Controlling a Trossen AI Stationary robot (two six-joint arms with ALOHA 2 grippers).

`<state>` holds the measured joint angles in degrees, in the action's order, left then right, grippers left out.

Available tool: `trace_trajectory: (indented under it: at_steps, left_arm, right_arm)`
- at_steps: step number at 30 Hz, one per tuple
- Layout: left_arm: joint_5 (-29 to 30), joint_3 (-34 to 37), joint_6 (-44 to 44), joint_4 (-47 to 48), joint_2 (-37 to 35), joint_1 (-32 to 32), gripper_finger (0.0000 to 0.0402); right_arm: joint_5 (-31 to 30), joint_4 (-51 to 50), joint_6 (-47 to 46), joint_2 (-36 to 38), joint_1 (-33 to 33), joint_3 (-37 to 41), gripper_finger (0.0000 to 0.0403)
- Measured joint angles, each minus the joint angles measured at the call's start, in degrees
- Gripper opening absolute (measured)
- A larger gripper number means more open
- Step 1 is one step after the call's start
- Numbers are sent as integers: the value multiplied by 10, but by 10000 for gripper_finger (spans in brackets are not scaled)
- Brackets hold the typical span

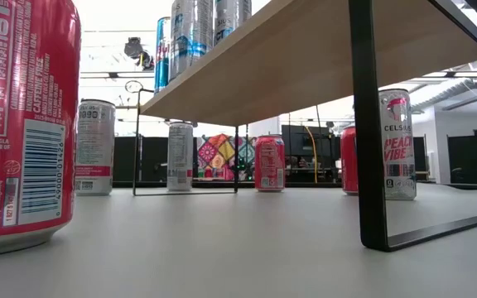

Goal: Place canned beverage on shelf
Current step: Put the white soda can on the shelf aligned with the other white soda cans

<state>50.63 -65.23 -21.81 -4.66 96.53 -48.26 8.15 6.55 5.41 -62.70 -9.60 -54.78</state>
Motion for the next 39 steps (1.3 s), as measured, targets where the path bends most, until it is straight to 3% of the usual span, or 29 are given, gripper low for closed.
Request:
trace_trajectory:
  at_steps: [6, 16, 23, 33, 39]
  left_arm:
    - [5, 0, -109, 112, 0, -6, 368]
    - [7, 0, -124, 162, -25, 19, 368]
    - [-25, 0, -126, 170, -59, 43, 368]
    - [-28, 1, -154, 224, -60, 42, 368]
    - [-28, 1, -154, 224, -60, 42, 368]
  right_arm:
    - [92, -18, -2, 1, 79, 0, 229]
    - [257, -19, 24, 1, 192, 0, 230]
    - [356, -15, 39, -2, 249, 0, 230]
    - [416, -23, 38, -19, 284, -33, 229]
    - [420, -137, 101, -70, 310, -101, 229]
